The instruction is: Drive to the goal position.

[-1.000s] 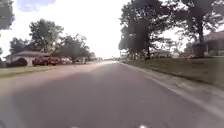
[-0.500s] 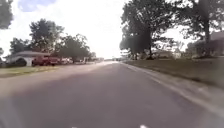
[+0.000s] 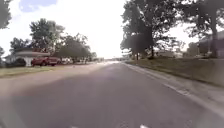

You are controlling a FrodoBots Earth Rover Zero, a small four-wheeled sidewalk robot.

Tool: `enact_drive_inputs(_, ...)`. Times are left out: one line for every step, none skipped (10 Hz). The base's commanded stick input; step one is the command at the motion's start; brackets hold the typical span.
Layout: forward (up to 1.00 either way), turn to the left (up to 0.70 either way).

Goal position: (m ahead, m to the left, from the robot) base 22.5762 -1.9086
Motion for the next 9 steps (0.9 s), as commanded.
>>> enact_drive_inputs(1.00, 0.00)
enact_drive_inputs(1.00, 0.01)
enact_drive_inputs(1.00, 0.02)
enact_drive_inputs(1.00, 0.02)
enact_drive_inputs(1.00, 0.02)
enact_drive_inputs(1.00, 0.02)
enact_drive_inputs(1.00, 0.02)
enact_drive_inputs(1.00, 0.02)
enact_drive_inputs(1.00, 0.01)
